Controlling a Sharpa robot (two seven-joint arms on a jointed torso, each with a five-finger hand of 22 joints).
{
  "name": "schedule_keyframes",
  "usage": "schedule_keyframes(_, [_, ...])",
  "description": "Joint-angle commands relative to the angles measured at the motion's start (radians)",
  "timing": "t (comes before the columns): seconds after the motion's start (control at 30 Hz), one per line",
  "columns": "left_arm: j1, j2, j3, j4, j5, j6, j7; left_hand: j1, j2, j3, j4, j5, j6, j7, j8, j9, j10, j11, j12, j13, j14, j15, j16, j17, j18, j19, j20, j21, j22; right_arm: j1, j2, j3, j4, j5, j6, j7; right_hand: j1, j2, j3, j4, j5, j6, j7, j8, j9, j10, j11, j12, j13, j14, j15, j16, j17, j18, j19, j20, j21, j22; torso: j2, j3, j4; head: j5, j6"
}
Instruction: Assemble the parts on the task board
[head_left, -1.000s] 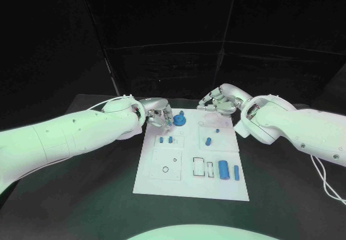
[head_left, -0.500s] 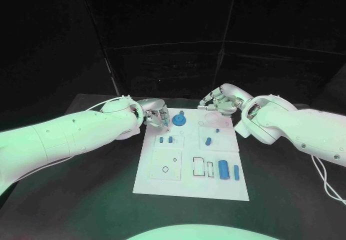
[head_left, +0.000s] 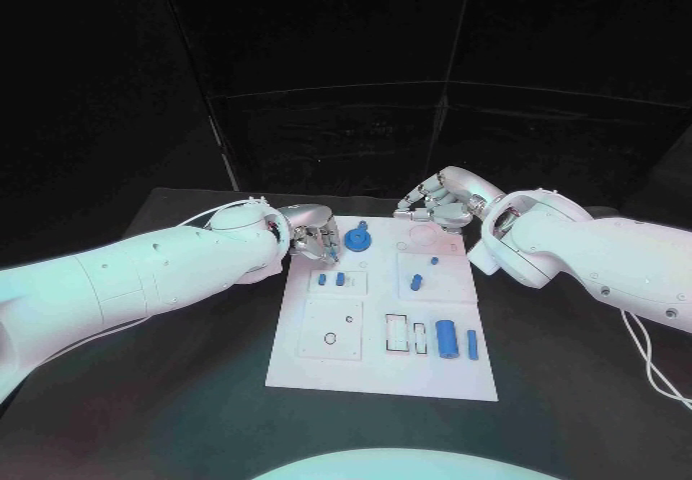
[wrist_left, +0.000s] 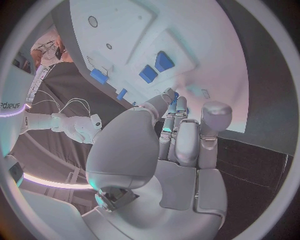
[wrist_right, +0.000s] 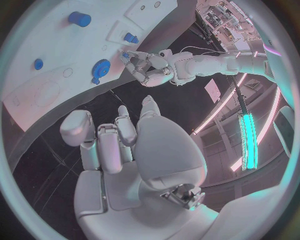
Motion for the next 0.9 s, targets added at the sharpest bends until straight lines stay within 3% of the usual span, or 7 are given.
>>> schedule_keyframes(0.03, [0.000, 0.003, 0.000, 0.001, 0.004, 0.015, 0.001, -0.008, 0.001, 0.005, 0.001, 0.000, 0.006, 0.000, -0.005, -0.002, 0.007, -0.001, -0.004, -0.001, 0.014, -0.002, 0.003, -0.001, -0.013, 0.003, -0.002, 0.003, -0.001, 0.002, 0.001, 0.001, 0.001, -0.001, -0.004, 0.008, 0.000, 0.006, -0.005, -0.002, 0.006, 0.001, -0.003, 0.004, 0.000, -0.001, -0.006, 0.001, 0.001, 0.062, -0.007, -0.005, 0.054, 0.010, -0.004, -0.004, -0.003, 0.001, 0.000, -0.0001, 0.0002, 0.000, -0.001])
schedule_keyframes(0.9, [-0.003, 0.021, -0.001, -0.008, 0.004, 0.028, -0.013, -0.009, 0.000, 0.005, 0.001, 0.000, 0.007, -0.001, -0.005, -0.002, 0.007, -0.002, -0.005, -0.001, 0.014, -0.002, 0.003, -0.003, -0.013, 0.002, -0.002, 0.002, -0.002, 0.002, 0.003, 0.001, 0.002, -0.001, -0.003, 0.009, 0.000, 0.006, -0.005, -0.002, 0.006, 0.001, -0.003, 0.004, 0.000, -0.001, -0.006, 0.001, 0.001, 0.062, -0.007, -0.005, 0.054, 0.010, -0.004, -0.004, -0.003, 0.001, 0.000, 0.0005, -0.0008, -0.003, -0.003])
